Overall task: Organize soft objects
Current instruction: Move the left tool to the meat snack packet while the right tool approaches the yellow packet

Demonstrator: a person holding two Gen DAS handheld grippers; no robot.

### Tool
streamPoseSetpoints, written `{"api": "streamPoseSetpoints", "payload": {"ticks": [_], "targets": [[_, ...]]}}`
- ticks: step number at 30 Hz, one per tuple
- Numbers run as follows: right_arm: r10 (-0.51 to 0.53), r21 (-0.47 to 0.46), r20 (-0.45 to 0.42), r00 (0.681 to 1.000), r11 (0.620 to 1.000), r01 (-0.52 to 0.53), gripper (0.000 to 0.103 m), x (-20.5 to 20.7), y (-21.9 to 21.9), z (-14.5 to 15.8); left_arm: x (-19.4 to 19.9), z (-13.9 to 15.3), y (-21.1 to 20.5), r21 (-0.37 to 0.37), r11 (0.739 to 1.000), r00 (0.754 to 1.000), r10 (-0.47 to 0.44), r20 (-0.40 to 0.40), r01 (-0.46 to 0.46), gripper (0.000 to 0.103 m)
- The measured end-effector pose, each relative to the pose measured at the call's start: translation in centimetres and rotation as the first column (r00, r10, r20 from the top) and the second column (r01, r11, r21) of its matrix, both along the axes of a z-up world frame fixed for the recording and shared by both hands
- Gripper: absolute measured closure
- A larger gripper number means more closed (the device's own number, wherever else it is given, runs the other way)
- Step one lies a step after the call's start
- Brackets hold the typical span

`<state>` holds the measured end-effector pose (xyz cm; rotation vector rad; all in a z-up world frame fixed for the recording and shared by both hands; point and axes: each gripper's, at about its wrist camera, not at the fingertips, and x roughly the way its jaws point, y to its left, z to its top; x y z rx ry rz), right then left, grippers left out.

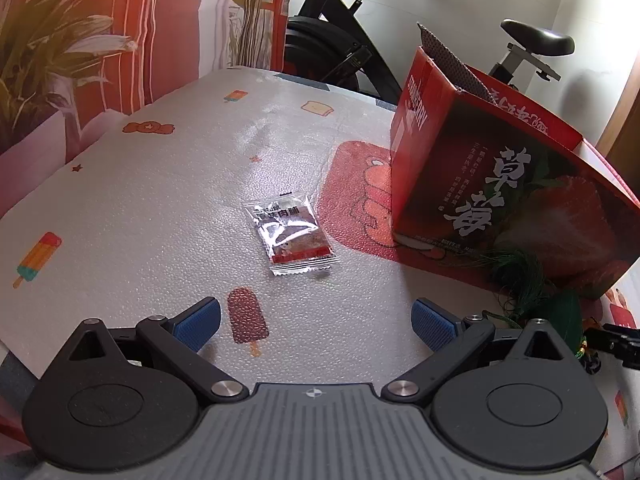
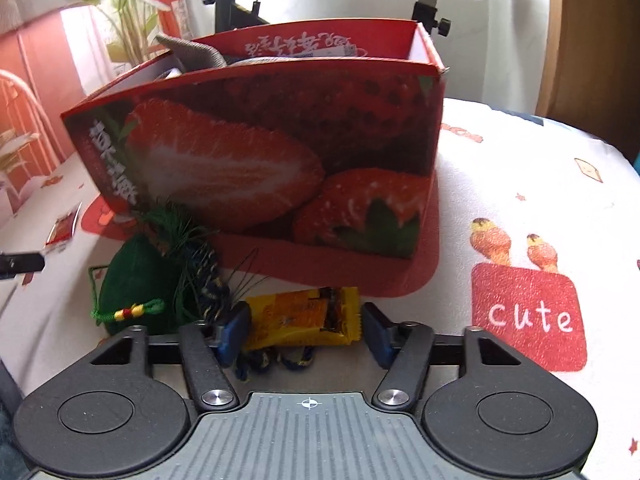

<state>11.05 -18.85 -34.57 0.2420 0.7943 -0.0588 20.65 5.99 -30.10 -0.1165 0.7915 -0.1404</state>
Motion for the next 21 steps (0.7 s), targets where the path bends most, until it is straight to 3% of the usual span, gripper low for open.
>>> {"api": "streamPoseSetpoints", "payload": {"ticks": [2, 9, 12, 14, 16, 21], "targets": [[-0.017, 0.028, 0.003, 1.0, 0.999, 0.017, 0.061, 0.4, -0.9, 0.0, 0.0, 0.0, -0.1, 0.002, 1.0, 1.0, -0.003, 0.0, 0.003, 0.001], [-0.084, -0.03, 0.016, 0.996, 0.996, 0.084, 0.06, 0.3, -3.0, -0.2, 0.0, -0.1, -0.2, 0.006, 1.0, 1.0, -0.01, 0.002, 0.01, 0.001], [-0.09, -0.038, 0.034, 0.995, 0.995, 0.092, 0.056, 0.0, -3.2, 0.1, 0.0, 0.0, -0.1, 0.004, 1.0, 1.0, -0.007, 0.004, 0.007, 0.001], [-0.056, -0.046, 0.056, 0.997, 0.997, 0.059, 0.04, -1.0, -3.7, 0.7, 0.0, 0.0, -0.1, 0.005, 1.0, 1.0, -0.004, 0.006, 0.004, 0.001], [-0.002, -0.074, 0.052, 0.999, 0.997, 0.005, 0.031, -0.8, -2.9, 0.8, 0.2, 0.1, 0.0, 0.004, 1.0, 1.0, -0.002, 0.004, 0.002, 0.001], [0.061, -0.145, 0.008, 0.998, 0.988, -0.059, 0.036, -0.1, -1.6, 0.2, 1.0, 0.2, 0.3, -0.004, 1.0, 1.0, 0.011, -0.007, -0.011, 0.001]]}}
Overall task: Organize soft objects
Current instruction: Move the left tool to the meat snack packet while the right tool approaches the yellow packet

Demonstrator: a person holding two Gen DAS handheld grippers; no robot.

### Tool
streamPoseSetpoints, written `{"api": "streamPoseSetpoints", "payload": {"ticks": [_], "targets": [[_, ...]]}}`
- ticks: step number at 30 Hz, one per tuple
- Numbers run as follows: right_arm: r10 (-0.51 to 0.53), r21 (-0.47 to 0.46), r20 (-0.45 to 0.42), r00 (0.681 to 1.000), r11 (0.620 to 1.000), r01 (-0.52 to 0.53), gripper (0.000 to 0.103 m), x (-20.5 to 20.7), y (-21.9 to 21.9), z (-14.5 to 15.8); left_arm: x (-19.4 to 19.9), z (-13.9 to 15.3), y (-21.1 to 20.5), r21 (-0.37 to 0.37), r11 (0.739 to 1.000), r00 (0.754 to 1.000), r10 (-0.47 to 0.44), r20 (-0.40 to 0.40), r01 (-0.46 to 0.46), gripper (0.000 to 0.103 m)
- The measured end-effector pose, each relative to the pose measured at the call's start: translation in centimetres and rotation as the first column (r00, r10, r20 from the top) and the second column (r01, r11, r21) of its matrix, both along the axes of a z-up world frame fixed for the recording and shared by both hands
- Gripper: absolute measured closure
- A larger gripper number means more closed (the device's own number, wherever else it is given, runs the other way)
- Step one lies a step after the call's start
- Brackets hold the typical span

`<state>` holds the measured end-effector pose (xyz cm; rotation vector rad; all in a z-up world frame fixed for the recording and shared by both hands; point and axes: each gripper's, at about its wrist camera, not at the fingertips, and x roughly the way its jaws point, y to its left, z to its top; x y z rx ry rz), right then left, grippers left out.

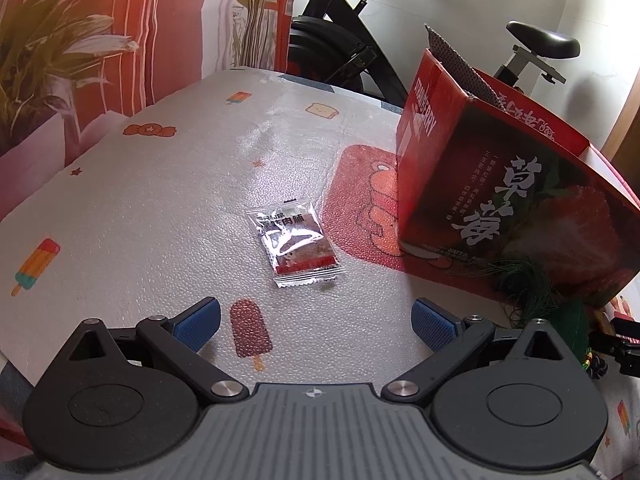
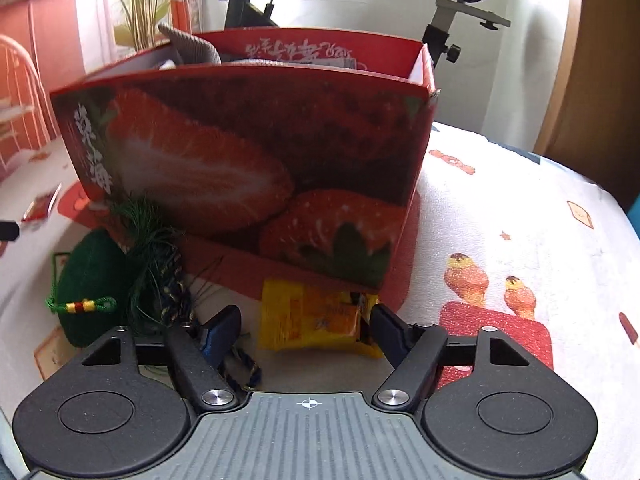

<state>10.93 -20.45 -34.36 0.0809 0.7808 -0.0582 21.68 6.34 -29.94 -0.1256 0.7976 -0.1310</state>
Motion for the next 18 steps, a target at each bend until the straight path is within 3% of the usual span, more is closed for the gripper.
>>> {"api": "streamPoseSetpoints", "payload": {"ticks": [4, 18], "targets": [[-0.017, 0.011, 0.0, 1.0, 1.0, 0.017, 0.045, 0.1, -0.5, 0.1, 1.1, -0.1, 0.1, -0.01, 1.0, 1.0, 0.011, -0.016, -0.011, 0.001], [-0.025, 0.093, 0.014, 1.0, 0.995, 0.023, 0.042, -0.4, -1.7, 0.0, 5.3, -0.5, -0.9, 0.03, 0.999, 0.999, 0.037, -0.006, -0.037, 0.006]]}}
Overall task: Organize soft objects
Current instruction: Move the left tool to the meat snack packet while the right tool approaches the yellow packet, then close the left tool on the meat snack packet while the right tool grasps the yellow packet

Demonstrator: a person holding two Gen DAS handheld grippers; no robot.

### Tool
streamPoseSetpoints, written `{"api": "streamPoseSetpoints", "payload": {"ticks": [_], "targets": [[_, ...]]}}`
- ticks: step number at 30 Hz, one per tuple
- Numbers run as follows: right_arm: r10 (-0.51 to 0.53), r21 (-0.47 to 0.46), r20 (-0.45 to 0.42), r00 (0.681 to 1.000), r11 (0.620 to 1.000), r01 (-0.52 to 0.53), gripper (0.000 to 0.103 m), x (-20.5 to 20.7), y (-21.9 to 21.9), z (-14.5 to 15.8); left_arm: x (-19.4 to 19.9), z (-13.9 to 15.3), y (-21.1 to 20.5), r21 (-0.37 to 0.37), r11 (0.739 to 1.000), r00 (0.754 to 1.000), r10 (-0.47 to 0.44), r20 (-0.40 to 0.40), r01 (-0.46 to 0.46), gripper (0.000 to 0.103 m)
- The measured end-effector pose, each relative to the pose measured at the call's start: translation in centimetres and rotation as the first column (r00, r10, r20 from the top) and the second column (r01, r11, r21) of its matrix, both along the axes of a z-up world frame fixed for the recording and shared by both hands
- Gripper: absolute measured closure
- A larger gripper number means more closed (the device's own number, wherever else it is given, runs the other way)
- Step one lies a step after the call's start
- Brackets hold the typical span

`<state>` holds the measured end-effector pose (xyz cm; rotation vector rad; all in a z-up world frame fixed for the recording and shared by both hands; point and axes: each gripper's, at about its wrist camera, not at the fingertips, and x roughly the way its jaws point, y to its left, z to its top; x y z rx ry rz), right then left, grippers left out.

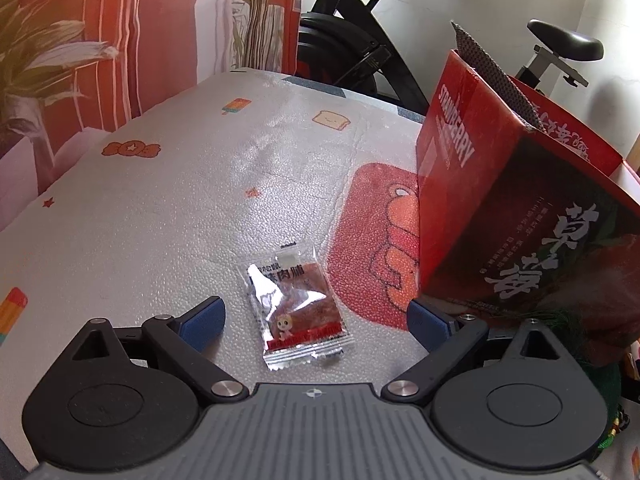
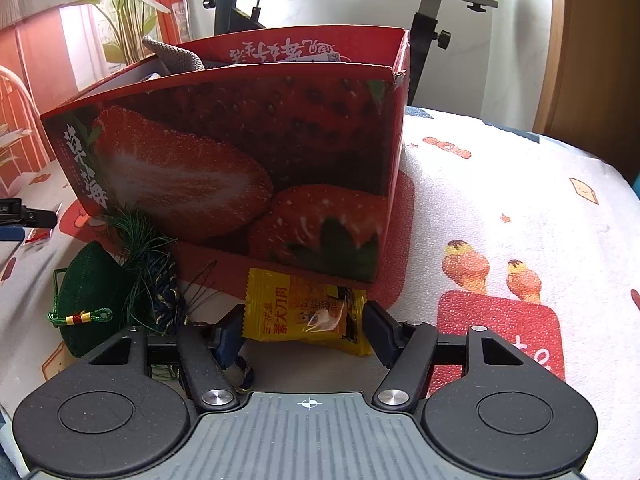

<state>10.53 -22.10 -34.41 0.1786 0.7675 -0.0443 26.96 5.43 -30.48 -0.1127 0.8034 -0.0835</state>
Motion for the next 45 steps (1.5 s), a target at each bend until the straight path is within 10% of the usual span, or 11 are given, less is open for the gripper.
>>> {"api": "streamPoseSetpoints", "payload": {"ticks": [6, 10, 13, 18, 22, 31, 36, 45], "targets": [[-0.005, 0.028, 0.002, 1.0, 1.0, 0.005, 0.042, -0.1, -0.1, 0.0, 0.6, 0.2, -0.2, 0.018, 1.0, 1.0, 0.009, 0.012, -0.009, 0.014], [-0.017, 0.063, 0.008, 1.0, 0.998, 0.016, 0.042, -0.3, -0.5, 0.1, -0.1, 0.3, 0.0, 0.061, 0.998, 0.999, -0.005, 0.052, 0.002, 0.068], [-0.022, 0.079, 0.01, 1.0, 0.997, 0.021, 0.041, -0.4, -0.7, 0.3, -0.3, 0.3, 0.6, 0.002, 0.999, 0.998, -0.038, 0.05, 0.038, 0.078], [-0.022, 0.098, 0.016, 1.0, 0.995, 0.02, 0.04, -0.5, -1.0, 0.5, -0.8, 0.4, 0.3, 0.014, 0.998, 0.997, -0.06, 0.043, 0.06, 0.073], [-0.018, 0.092, 0.012, 1.0, 0.996, 0.017, 0.04, -0.4, -0.9, 0.6, -0.7, 0.6, -0.3, 0.0, 0.999, 0.999, -0.039, 0.023, 0.039, 0.04], [-0.028, 0.087, 0.011, 1.0, 0.996, 0.027, 0.04, -0.5, -0.9, 0.7, -0.9, -0.1, -3.1, 0.148, 0.986, 0.996, -0.082, 0.043, 0.075, 0.032], [-0.036, 0.094, 0.011, 0.999, 0.995, 0.035, 0.04, -0.6, -1.2, 0.6, -1.4, 0.1, -2.6, 0.173, 0.982, 0.994, -0.087, 0.07, 0.074, 0.056], [-0.038, 0.102, 0.012, 0.999, 0.994, 0.037, 0.04, -0.6, -1.3, 0.5, -2.5, 0.4, -2.1, 0.131, 0.986, 0.99, -0.116, 0.076, 0.106, 0.061]]}}
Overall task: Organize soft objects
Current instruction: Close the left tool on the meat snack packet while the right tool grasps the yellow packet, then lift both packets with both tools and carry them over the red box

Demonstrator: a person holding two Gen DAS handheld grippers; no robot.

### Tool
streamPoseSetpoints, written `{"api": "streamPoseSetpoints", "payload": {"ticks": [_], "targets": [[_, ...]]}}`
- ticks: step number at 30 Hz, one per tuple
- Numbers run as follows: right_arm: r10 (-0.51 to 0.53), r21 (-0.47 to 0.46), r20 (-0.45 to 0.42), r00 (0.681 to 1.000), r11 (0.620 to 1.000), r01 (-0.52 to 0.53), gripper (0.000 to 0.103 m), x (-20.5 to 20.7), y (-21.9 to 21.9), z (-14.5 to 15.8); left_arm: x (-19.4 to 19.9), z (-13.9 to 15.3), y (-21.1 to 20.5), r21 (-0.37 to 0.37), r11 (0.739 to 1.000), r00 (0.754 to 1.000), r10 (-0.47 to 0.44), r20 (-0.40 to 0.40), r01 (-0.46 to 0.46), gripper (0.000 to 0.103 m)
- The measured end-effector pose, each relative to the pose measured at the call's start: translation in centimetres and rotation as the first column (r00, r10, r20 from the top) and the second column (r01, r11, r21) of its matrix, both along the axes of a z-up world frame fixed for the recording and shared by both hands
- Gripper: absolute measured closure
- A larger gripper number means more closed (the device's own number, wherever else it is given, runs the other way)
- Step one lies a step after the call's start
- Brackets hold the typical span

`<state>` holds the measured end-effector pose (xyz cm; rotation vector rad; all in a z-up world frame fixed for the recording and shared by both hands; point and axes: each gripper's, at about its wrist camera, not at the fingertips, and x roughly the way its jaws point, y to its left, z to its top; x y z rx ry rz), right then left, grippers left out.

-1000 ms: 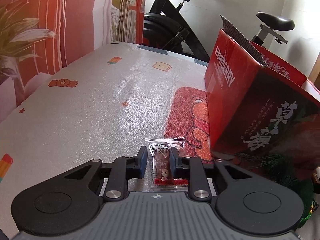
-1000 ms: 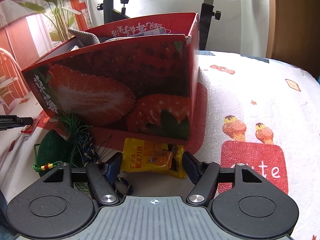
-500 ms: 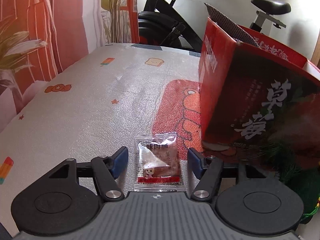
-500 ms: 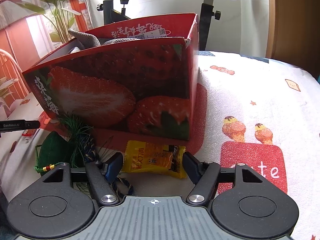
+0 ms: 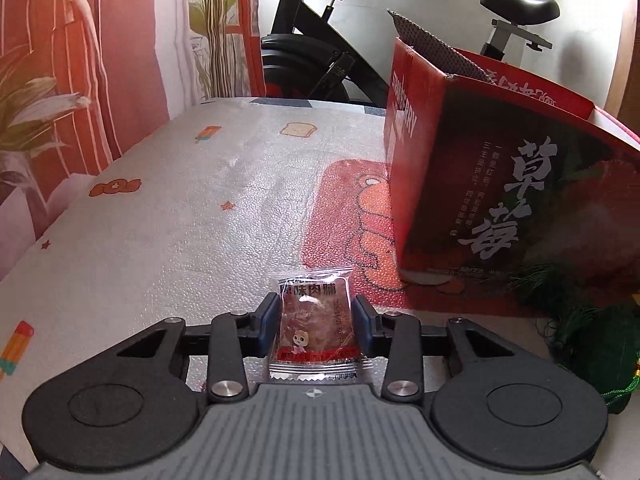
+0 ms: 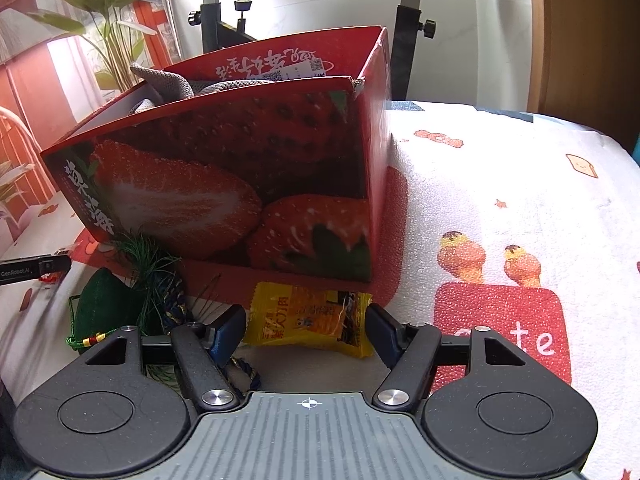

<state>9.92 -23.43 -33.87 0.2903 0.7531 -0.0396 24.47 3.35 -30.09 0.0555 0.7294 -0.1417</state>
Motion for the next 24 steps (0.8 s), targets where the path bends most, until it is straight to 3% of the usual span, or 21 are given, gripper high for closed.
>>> {"api": "streamPoseSetpoints", "payload": {"ticks": [13, 16, 21, 24], "targets": [[-0.007, -0.041, -0.004, 1.0, 0.999, 0.007, 0.032, 0.2, 0.3, -0.6, -1.8, 2.6, -0.4, -0.07, 0.996, 0.997, -0.058, 0.051, 0.061, 0.061], [-0.001, -0.088, -0.01, 1.0, 0.996, 0.0, 0.056, 0.4, 0.7, -0.5, -2.1, 3.2, -0.7, -0.083, 0.994, 0.996, -0.066, 0.063, 0.071, 0.061], [0.025, -0.107, -0.007, 1.0, 0.994, -0.026, 0.062, 0.4, 1.3, -0.4, -2.6, 4.0, -0.8, -0.095, 0.992, 0.994, -0.075, 0.083, 0.082, 0.061], [0.031, -0.114, 0.012, 0.999, 0.993, -0.03, 0.075, 0.0, 1.8, -0.2, -2.9, 4.3, -0.8, -0.099, 0.991, 0.993, -0.08, 0.092, 0.089, 0.061]]}}
